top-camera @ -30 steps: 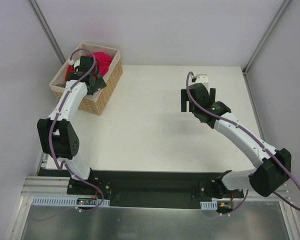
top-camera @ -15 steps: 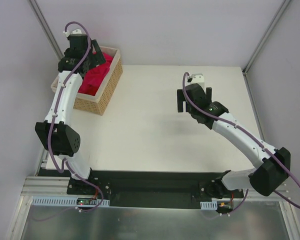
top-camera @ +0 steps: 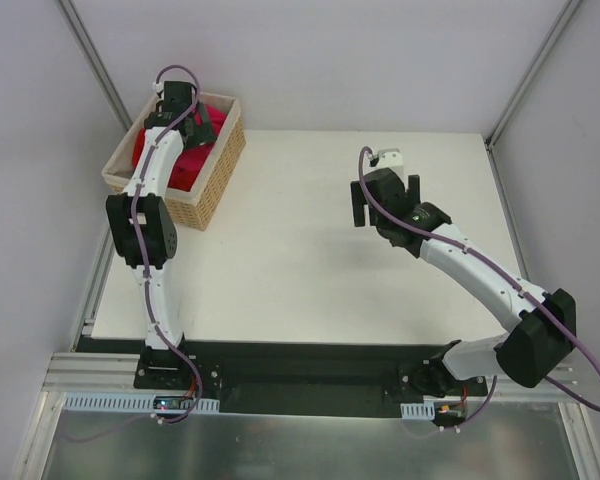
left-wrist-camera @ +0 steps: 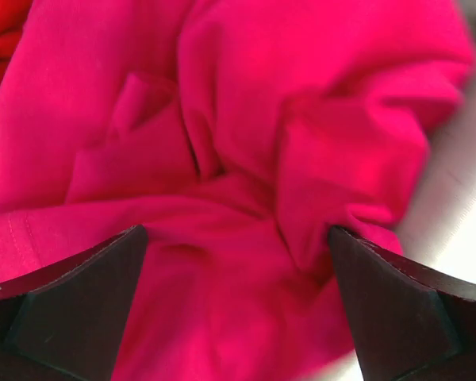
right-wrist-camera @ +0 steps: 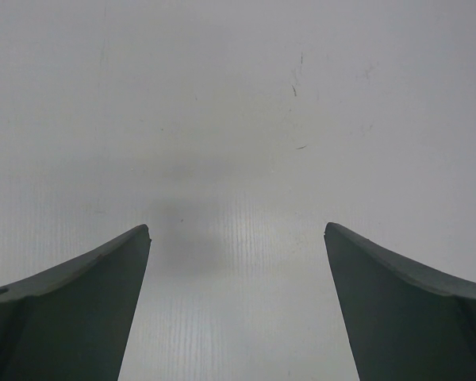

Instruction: Fold and stack the t-shirts

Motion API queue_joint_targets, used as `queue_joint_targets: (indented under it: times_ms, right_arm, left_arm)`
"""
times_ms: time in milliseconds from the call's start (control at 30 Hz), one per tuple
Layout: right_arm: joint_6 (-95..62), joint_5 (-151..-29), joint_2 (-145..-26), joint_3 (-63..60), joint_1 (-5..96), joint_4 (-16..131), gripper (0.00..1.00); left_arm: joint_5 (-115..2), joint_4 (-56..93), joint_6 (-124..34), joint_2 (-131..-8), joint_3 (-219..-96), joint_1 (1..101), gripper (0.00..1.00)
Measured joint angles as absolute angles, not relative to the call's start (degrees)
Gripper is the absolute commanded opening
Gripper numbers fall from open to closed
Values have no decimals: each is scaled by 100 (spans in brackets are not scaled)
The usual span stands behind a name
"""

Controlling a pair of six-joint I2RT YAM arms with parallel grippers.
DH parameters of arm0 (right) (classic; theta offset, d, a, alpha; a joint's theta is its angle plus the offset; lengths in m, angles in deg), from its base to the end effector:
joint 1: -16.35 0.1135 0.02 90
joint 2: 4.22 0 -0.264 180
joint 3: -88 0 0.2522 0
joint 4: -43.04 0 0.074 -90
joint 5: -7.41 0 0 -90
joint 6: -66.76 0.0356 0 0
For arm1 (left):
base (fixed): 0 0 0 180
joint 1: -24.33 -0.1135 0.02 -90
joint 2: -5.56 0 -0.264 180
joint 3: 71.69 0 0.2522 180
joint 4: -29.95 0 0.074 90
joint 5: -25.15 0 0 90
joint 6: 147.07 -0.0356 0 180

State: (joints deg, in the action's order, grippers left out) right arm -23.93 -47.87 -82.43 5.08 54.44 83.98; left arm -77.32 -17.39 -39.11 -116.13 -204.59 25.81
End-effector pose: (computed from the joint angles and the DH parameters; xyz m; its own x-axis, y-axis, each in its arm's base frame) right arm 0.2492 0.1695 0.3316 -0.4634 -0.3758 -0.8025 -0.1510 0.9259 -0.3463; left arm 0.4940 -0.0051 0.3230 -0.5147 -0.2879 -0.8076 -0.3236 0.9375 -0.1279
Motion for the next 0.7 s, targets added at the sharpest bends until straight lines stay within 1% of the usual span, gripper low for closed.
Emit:
queue_joint_targets:
  times_ms: [100,167,200,233,333,367,433,467,533,567,633,667,700]
  right_arm:
    - [-2412,-4778,-8246,508,5444,8389,96]
    - [-2421,-4768,-8272,508,5448,8356,96]
    - [-2423,-4765,-8300,508,5448,8339,96]
    - [-2428,-4763,-8335,508,5450,8321,96]
    - [-2434,-4763,-8541,503,5455,8284,96]
    - [-2434,-4765,-8617,503,5459,8280,96]
    - [-2432,-4768,-8727,503,5465,8280,96]
    - [-2432,-4770,-8759,503,5474,8280,96]
    - [-2432,-4770,-8770,503,5494,8280,96]
    - [-2432,-4768,-8770,501,5498,8271,96]
    - [-2434,-4768,-8770,492,5516,8271,96]
    - [-2434,-4768,-8770,492,5522,8271,96]
    - [-2434,-4765,-8770,492,5529,8269,96]
  left_arm:
    - [-7725,-1761,-3944,-11972,-20793,2452,96]
    - [-7725,-1755,-3964,-12116,-21014,2371,85]
    - [-7727,-1755,-3977,-12155,-21090,2347,75]
    - [-7730,-1746,-3981,-12175,-21151,2327,59]
    - [-7732,-1739,-3981,-12184,-21243,2261,35]
    - [-7734,-1717,-3996,-12184,-21250,2237,23]
    - [-7738,-1715,-3977,-12184,-21250,2218,19]
    - [-7734,-1717,-3996,-12190,-21250,2202,20]
    - [-7734,-1715,-3996,-12195,-21250,2202,26]
    - [-7734,-1715,-3996,-12197,-21250,2202,42]
    - [-7732,-1713,-4012,-12208,-21250,2200,57]
    - [-7736,-1704,-4012,-12225,-21250,2200,67]
    - [-7736,-1704,-4010,-12243,-21250,2200,82]
